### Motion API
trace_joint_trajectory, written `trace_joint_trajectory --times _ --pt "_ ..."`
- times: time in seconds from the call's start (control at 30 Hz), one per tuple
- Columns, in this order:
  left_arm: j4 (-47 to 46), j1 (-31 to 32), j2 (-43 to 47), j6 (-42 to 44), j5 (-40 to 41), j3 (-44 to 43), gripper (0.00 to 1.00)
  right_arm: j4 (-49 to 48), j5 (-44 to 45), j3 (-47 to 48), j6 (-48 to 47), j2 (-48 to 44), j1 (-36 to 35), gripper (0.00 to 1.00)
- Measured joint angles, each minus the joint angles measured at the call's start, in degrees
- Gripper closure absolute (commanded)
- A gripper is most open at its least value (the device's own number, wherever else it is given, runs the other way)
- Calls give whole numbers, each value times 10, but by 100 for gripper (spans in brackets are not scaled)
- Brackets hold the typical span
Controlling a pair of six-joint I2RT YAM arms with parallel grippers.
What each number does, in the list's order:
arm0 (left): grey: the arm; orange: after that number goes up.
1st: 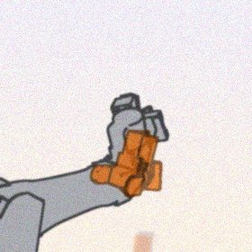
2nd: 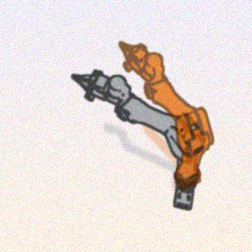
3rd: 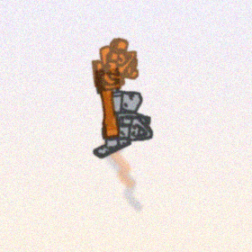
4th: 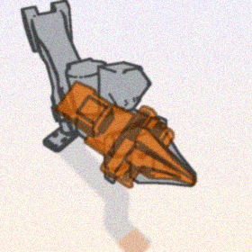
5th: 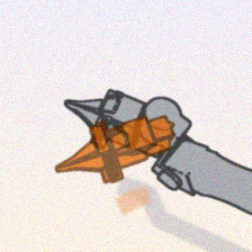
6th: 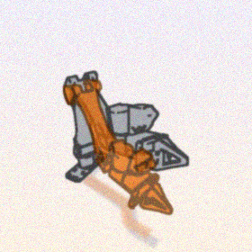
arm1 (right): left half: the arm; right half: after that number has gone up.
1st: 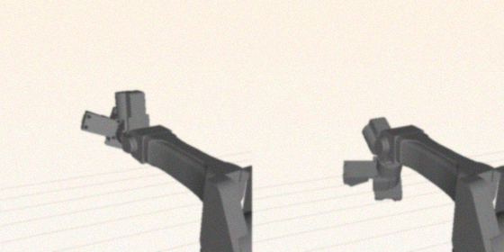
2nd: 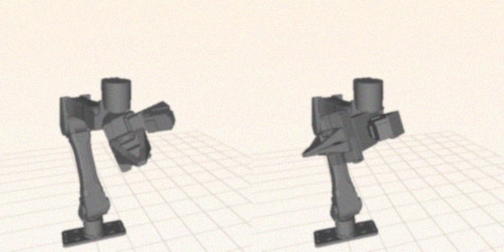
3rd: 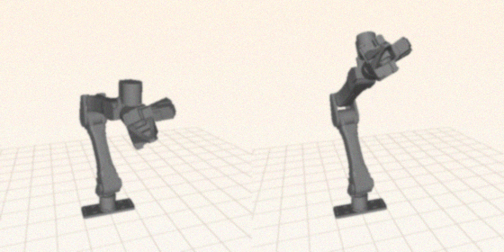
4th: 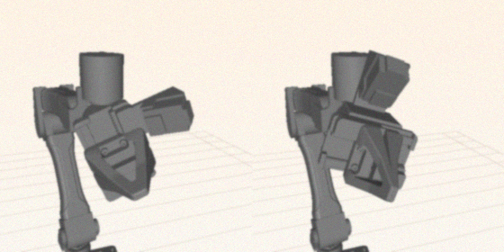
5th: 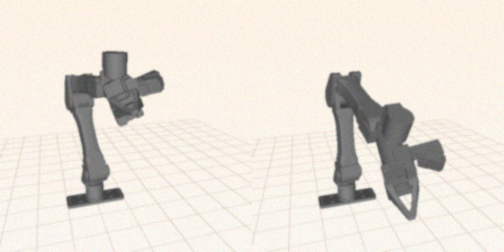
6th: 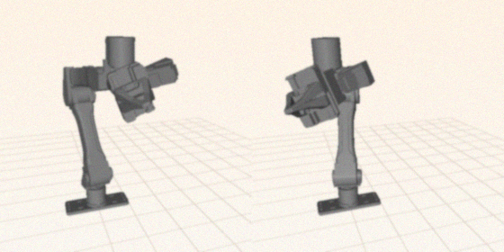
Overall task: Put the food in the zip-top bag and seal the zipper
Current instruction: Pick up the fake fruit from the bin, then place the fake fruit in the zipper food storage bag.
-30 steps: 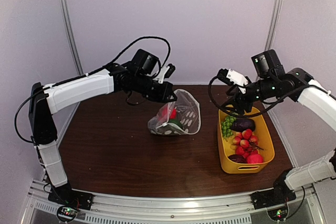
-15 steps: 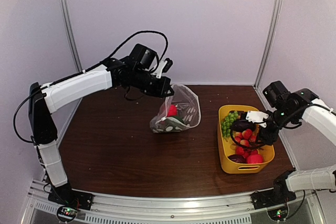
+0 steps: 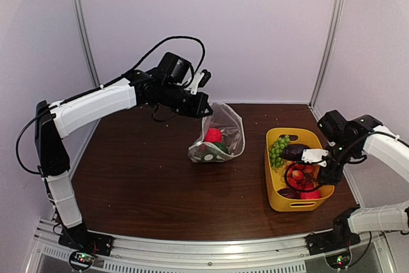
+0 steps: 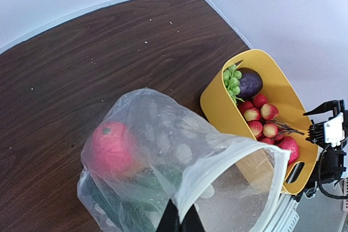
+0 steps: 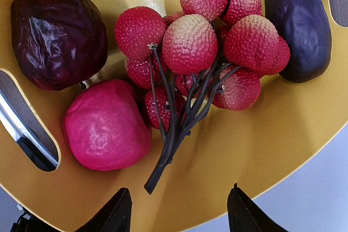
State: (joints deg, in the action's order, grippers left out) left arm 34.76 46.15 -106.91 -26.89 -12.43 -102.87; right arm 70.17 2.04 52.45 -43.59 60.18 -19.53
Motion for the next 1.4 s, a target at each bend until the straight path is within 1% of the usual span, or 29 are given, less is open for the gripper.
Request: trace_joint_trajectory --times 0.27,0.37,0.53,0.6,0.63,0.87,1.0,1.27,1.4 --pt "0 0 0 0 0 1 100 -24 -25 -12 6 43 0 52" --pt "0 0 0 0 0 2 100 -34 -25 -23 11 52 0 61" --pt "-1 0 0 0 0 5 100 -52 -18 -29 22 52 0 84" --pt "-2 0 0 0 0 6 100 -57 -17 -29 27 51 0 98" --pt "-2 0 0 0 0 6 100 -59 -17 -29 26 51 0 100" --pt "-3 0 0 0 0 7 100 -61 -18 3 30 39 0 100" --pt "-3 0 0 0 0 8 100 -49 -18 45 25 23 0 100" --pt "-2 0 0 0 0 8 100 -23 -26 166 4 -8 0 100" --pt "-2 0 -1 0 1 7 100 -14 -32 191 -5 -7 2 100"
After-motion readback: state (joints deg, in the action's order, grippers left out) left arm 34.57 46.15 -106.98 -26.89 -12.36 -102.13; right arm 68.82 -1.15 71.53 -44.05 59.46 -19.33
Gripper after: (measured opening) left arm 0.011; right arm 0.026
